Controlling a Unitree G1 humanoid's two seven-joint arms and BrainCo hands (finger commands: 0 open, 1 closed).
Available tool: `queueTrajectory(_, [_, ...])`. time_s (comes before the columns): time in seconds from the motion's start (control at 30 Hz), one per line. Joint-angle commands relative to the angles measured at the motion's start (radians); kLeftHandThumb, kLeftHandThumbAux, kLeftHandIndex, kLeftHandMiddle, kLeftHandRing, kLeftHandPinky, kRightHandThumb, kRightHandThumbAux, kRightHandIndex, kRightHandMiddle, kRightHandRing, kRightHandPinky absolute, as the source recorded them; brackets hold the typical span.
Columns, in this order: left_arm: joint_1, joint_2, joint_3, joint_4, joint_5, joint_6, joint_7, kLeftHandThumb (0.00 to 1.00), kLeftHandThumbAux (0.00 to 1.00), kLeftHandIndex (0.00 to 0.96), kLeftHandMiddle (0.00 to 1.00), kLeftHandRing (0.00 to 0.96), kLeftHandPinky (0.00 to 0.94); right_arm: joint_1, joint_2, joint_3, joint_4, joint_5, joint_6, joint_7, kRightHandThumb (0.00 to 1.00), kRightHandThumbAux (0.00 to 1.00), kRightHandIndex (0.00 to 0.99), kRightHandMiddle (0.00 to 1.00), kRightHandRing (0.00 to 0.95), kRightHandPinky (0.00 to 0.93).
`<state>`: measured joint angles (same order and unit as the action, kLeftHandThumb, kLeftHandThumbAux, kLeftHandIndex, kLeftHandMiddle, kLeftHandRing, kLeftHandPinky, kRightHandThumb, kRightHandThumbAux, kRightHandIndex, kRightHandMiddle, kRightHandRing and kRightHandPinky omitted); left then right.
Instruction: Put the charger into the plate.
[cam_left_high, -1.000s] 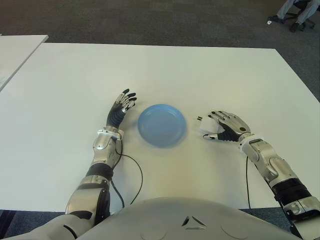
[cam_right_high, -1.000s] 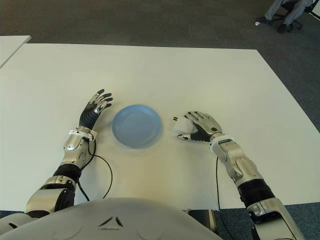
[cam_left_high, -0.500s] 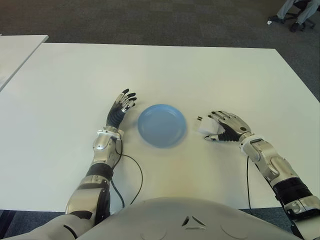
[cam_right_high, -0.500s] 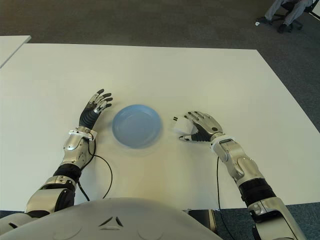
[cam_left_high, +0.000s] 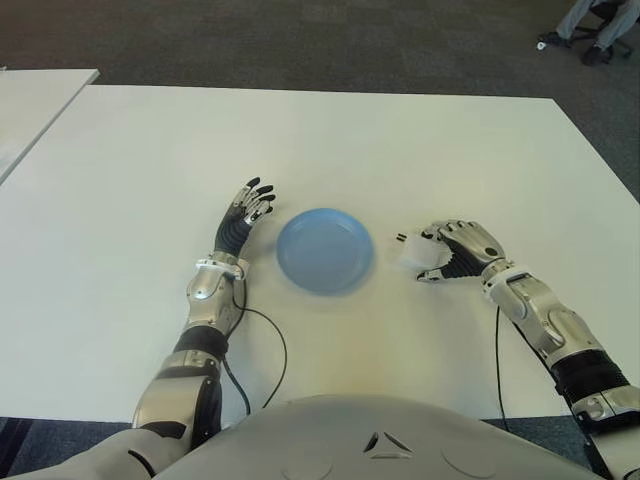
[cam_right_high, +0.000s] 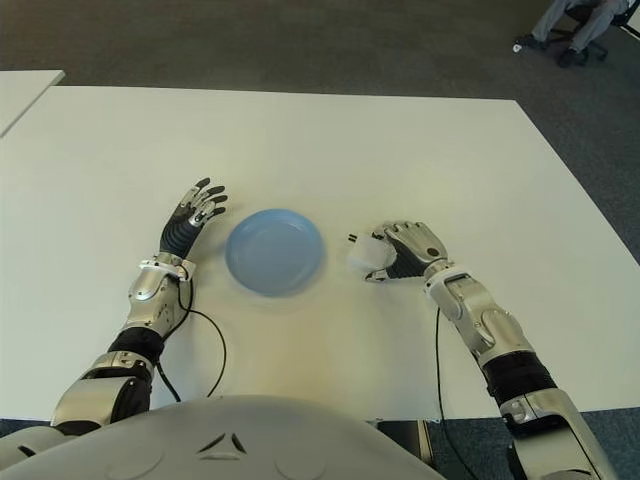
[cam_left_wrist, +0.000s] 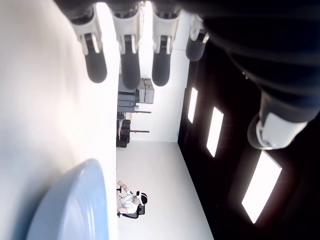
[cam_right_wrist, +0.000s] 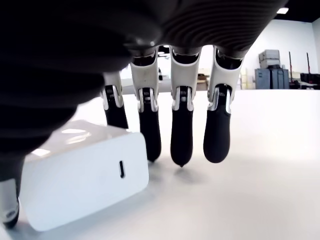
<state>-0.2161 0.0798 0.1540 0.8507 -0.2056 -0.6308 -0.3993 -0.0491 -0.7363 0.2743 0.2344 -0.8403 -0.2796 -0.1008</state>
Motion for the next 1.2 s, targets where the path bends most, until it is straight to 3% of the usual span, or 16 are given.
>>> queueTrajectory(0.03, [0.02,-0.01,0.006,-0.001,-0.014,0.022,-0.014,0.0,0.481,0.026,0.187,0.202,0.211,0.009,-0.003,0.006,0.01,-0.052,0.051,-0.023,0.941,0.652,0.389,0.509,0.525,0.71])
queueTrajectory(0.2, [0.025,-0.014,0.006,-0.014,-0.017,0.022,-0.014,0.0,0.479,0.029,0.186,0.202,0.211,0.036,0.014,-0.008,-0.057,-0.095,0.11,-0.062,0.952,0.655,0.39,0.511,0.535,0.813])
queueTrajectory(0.77, [0.032,-0.017,0.014,-0.03,-0.033,0.025,-0.025,0.0,0.473,0.033,0.18,0.194,0.2,0.027,-0.029,0.042,-0.078,-0.231,0.155,-0.073,0.951,0.658,0.385,0.506,0.529,0.832])
queueTrajectory(0.8, [0.032,-0.017,0.014,-0.03,-0.034,0.026,-0.026,0.0,0.472,0.033,0.181,0.196,0.208,0.027,-0.028,0.042,-0.079,-0.233,0.157,-0.071,0.915,0.664,0.391,0.516,0.637,0.836])
queueTrajectory(0.9, [0.032,-0.018,0.016,-0.033,-0.034,0.028,-0.027,0.0,0.471,0.036,0.184,0.201,0.219,0.028,-0.026,0.041,-0.082,-0.236,0.163,-0.066,0.871,0.673,0.398,0.528,0.768,0.839])
queueTrajectory(1.2, [0.031,-0.025,0.024,-0.035,-0.032,0.031,-0.027,0.0,0.471,0.036,0.186,0.203,0.211,0.025,-0.023,0.035,-0.081,-0.228,0.17,-0.061,0.85,0.676,0.404,0.534,0.826,0.839])
